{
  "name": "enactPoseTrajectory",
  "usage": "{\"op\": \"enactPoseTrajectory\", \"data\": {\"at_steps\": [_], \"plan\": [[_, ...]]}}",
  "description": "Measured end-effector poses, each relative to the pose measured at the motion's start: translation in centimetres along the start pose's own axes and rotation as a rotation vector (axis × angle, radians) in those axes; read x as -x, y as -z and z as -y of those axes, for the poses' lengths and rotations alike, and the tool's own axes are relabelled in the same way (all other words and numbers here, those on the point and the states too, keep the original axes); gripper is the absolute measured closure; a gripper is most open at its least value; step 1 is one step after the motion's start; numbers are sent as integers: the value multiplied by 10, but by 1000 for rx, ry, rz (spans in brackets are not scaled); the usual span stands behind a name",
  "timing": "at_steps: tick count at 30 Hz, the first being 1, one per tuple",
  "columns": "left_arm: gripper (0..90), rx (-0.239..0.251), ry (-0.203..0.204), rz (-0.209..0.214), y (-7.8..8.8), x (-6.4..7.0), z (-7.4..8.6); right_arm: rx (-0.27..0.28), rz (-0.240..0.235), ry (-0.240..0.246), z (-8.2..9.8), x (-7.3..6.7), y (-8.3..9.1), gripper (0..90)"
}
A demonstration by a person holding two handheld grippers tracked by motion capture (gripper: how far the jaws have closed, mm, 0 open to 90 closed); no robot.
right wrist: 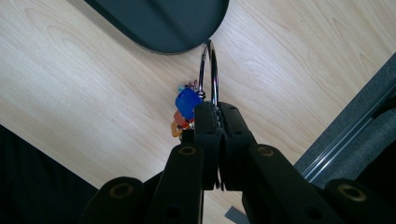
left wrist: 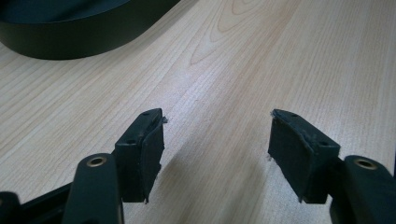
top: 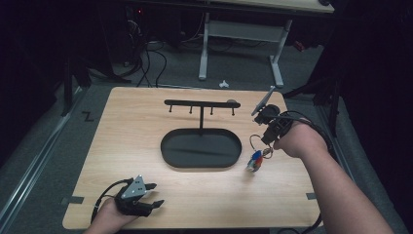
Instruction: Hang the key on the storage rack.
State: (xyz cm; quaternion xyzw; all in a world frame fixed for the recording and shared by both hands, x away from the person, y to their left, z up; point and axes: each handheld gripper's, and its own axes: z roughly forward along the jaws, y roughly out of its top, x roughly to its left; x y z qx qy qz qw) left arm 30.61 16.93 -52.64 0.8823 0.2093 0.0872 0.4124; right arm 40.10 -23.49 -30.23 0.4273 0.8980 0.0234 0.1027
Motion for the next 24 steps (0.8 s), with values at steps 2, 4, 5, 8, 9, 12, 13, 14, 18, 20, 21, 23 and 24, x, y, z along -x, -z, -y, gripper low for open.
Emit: {"op": "enactPoseTrajectory", "data": {"at_steps": [2, 4, 5, 8, 9, 12, 13, 14, 18, 20, 21, 23, 24], "plan": [[362, 1, 0, 0, 0, 0, 0, -5, -3, -5, -2, -1, 0, 878], [362, 2, 0, 0, 0, 0, 0, -2, -6, 0, -3, -1, 1, 878], [362, 2, 1, 1, 0, 0, 0, -1, -8, 7, -5, -2, 2, 878], [362, 2, 0, 1, 0, 0, 0, -2, -7, -3, -7, -3, 4, 878], [362, -2, -3, 3, 0, 0, 0, 5, -8, 13, -8, -3, 4, 879], [362, -5, -7, 2, 0, 0, 0, 0, -3, 24, -11, -3, 6, 878], [362, -5, -6, 3, 0, 0, 0, -4, -7, 11, -12, -4, 6, 879], [362, -6, -4, 5, 0, 0, 0, -10, -2, 14, -13, -4, 7, 879], [362, -14, -6, 10, -1, 1, 0, -20, 4, 31, -18, -5, 8, 879], [362, -16, -9, 7, -1, 1, 0, -24, 4, 26, -18, -5, 9, 879], [361, -17, -13, 8, -1, 2, 0, -27, 7, 35, -21, -6, 10, 879], [362, -16, -13, 7, -1, 1, 0, -24, 4, 49, -23, -6, 12, 879], [362, -16, -13, 7, -1, 1, 0, -24, 4, 49, -23, -6, 12, 879]]}}
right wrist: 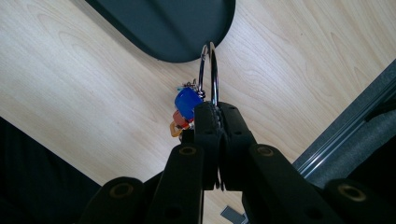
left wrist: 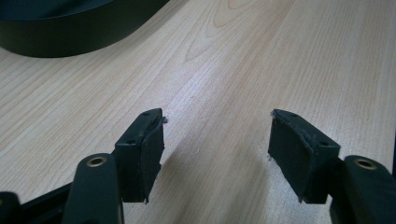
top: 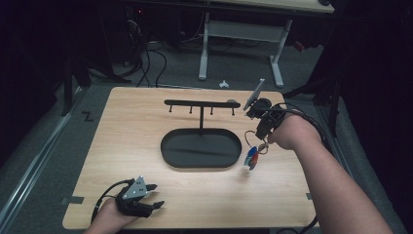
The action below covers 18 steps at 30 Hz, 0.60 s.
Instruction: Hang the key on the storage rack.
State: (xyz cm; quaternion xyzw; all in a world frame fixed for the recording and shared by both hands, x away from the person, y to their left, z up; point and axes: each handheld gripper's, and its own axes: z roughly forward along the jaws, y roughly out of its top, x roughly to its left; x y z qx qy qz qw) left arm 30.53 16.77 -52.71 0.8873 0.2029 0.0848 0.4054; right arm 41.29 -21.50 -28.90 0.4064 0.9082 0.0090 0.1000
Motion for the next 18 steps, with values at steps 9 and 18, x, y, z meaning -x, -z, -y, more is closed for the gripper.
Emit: {"op": "enactPoseTrajectory", "data": {"at_steps": [9, 18], "plan": [[362, 7, 3, -3, 1, 0, 0, 10, -5, 3, -16, -1, 9, 879], [362, 1, 1, 2, 1, 0, 0, 6, -14, 25, -35, -8, 7, 879]]}}
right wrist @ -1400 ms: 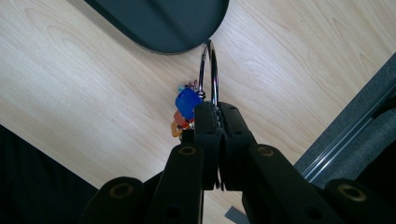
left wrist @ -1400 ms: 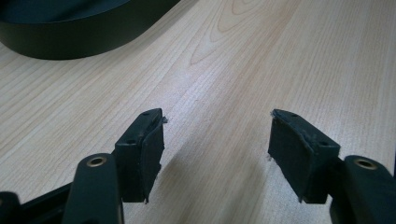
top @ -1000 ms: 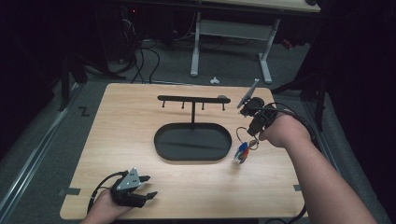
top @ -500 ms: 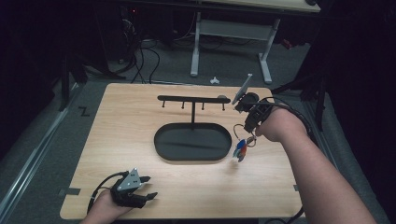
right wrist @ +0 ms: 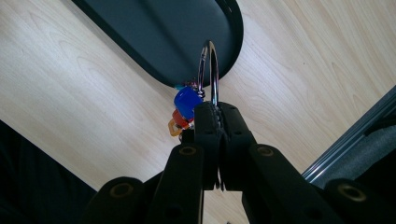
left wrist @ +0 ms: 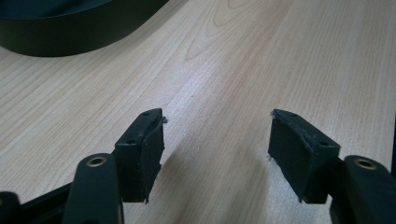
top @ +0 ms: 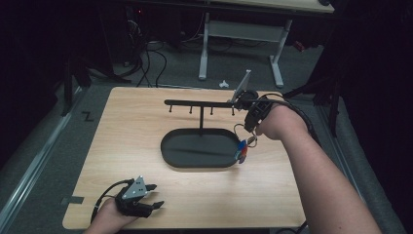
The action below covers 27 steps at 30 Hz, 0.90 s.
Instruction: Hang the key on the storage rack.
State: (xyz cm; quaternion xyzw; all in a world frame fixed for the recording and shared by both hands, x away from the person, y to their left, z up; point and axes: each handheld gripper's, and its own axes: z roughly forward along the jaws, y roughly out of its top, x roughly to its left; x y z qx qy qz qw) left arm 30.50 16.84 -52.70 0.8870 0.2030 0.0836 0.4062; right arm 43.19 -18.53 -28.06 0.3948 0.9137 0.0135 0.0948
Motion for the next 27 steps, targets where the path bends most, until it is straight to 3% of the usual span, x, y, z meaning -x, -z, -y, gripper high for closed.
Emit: {"op": "enactPoseTrajectory", "data": {"at_steps": [10, 27], "plan": [[362, 4, 0, -1, 0, 0, 0, 6, -4, 24, -18, 0, -4, 879], [362, -11, -15, 2, 0, 1, 0, 24, -9, -15, -41, 14, -9, 879]]}}
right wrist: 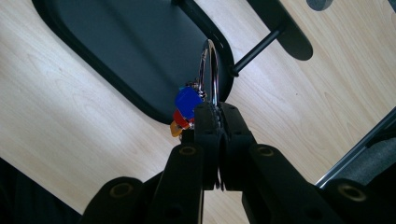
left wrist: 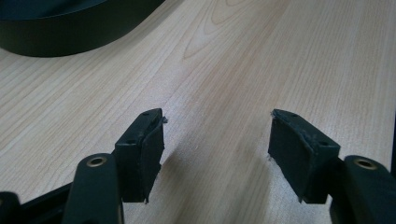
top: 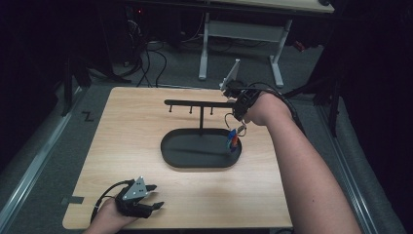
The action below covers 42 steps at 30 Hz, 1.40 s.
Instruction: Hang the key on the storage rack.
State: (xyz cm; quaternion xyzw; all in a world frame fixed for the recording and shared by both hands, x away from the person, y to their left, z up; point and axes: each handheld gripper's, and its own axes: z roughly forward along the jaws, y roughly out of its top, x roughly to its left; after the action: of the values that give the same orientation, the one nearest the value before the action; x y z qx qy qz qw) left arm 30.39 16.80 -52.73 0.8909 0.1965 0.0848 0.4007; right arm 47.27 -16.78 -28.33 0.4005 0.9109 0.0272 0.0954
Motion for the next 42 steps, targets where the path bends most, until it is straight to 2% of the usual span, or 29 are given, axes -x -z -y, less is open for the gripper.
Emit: {"op": "enactPoseTrajectory", "data": {"at_steps": [4, 5, 13, 15, 16, 20, 22, 25, 27, 28, 33, 35, 37, 39, 41, 42], "plan": [[362, 4, 3, -2, 0, 0, 0, -1, 0, 1, -3, 3, -3, 879], [362, 2, 2, 0, 0, 0, 0, -1, -4, -18, -4, 5, -5, 879], [361, 8, 8, -1, 0, -1, 1, 2, -7, -24, -7, 11, -9, 879], [361, 9, 9, -1, 0, -1, 1, 2, -11, -40, -9, 12, -9, 879], [361, 9, 10, -2, 1, -1, 1, 5, -11, -28, -9, 14, -10, 878], [361, 7, 12, 1, 1, -1, 1, -5, -5, -38, -12, 16, -10, 878], [361, 5, 12, 1, 1, -1, 1, 6, -4, -28, -12, 19, -10, 878], [362, 6, 12, 2, 1, -1, 1, 2, -5, -46, -13, 19, -11, 877], [362, 5, 11, 2, 1, -1, 1, 6, -3, -36, -13, 21, -12, 878], [361, 6, 11, 2, 1, -1, 1, 1, -7, -54, -14, 21, -13, 877], [362, 5, 11, 2, 1, -2, 1, -10, -15, -43, -15, 25, -17, 877], [362, 4, 11, 3, 1, -2, 1, -17, -19, -64, -15, 25, -18, 877], [362, 4, 11, 3, 1, -2, 1, -11, -20, -50, -15, 27, -20, 876], [362, 3, 10, 3, 1, -2, 1, -8, -28, -61, -15, 28, -21, 874], [362, 2, 9, 3, 1, -1, 1, -4, -29, -52, -15, 29, -22, 873], [362, 2, 10, 3, 1, -1, 1, -9, -32, -66, -16, 28, -22, 870]]}}
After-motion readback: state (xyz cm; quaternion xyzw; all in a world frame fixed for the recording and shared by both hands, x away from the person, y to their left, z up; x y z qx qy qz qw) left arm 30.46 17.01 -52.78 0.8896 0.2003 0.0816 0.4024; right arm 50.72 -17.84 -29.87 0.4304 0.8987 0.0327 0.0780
